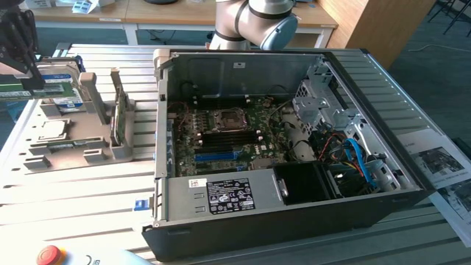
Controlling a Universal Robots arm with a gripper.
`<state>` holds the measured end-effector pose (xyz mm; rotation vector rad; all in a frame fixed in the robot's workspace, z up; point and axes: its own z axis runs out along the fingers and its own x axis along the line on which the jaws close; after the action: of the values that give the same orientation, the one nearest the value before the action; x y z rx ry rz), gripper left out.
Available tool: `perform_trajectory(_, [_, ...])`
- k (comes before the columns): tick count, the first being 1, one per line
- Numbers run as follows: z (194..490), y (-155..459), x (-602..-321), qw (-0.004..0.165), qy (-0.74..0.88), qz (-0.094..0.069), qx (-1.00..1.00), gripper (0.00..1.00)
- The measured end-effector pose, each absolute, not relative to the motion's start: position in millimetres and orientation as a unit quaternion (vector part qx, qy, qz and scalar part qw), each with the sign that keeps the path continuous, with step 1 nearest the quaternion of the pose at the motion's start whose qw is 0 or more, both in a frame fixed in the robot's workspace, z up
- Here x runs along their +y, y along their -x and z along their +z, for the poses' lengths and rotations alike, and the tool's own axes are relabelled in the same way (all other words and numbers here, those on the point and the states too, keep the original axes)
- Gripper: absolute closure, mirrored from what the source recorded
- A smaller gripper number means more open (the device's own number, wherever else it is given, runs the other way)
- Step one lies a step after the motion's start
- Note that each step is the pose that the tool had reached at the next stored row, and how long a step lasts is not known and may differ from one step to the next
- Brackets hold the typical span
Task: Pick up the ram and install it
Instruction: 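Pick up the ram and move it above insertion slot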
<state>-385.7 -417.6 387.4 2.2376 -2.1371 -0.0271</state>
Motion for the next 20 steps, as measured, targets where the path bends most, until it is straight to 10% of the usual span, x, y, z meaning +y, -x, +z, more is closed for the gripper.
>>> perform_trajectory(20, [397, 372, -419, 0.024, -0.723, -0.009, -0.690, 0.88])
